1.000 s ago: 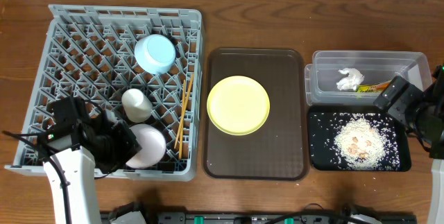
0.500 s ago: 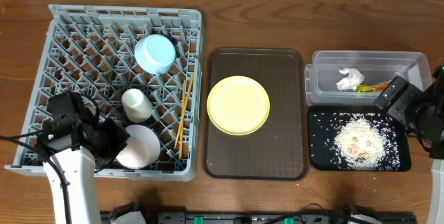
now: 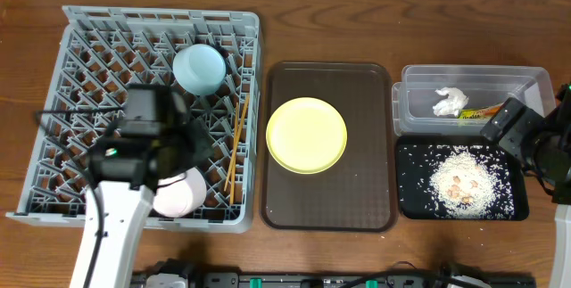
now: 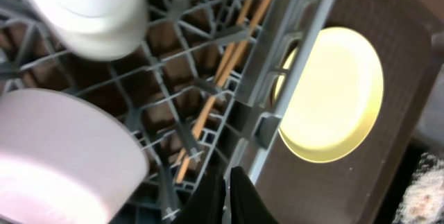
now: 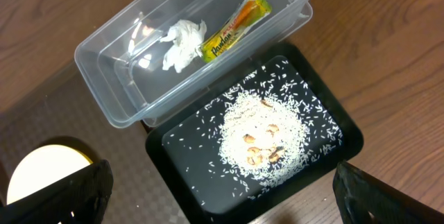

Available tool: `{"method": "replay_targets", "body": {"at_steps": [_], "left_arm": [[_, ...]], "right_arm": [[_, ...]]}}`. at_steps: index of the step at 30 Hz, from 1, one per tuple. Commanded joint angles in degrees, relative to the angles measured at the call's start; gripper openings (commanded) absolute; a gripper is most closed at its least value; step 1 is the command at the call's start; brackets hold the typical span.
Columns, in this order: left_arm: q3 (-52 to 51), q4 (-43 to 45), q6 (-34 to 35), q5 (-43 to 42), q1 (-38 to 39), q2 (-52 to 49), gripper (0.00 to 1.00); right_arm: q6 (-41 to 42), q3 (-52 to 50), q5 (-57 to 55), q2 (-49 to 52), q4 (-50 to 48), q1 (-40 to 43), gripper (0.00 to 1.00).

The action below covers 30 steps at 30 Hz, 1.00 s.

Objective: Sort waste into correct bins and load items into the dishwasher
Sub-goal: 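Move the left gripper over the yellow plate on the brown tray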

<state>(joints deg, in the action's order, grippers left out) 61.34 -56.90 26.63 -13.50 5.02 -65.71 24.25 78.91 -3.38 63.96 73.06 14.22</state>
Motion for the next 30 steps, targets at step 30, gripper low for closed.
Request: {"method": "replay_targets", "body": {"at_steps": [30], "left_arm": [[1.0,24.2,11.4,1.8,43.9,-37.6,0.09]], "right_arm": [[-0.7,0.2,-0.2,-0.2,0.0,0.0,0.99]]}}
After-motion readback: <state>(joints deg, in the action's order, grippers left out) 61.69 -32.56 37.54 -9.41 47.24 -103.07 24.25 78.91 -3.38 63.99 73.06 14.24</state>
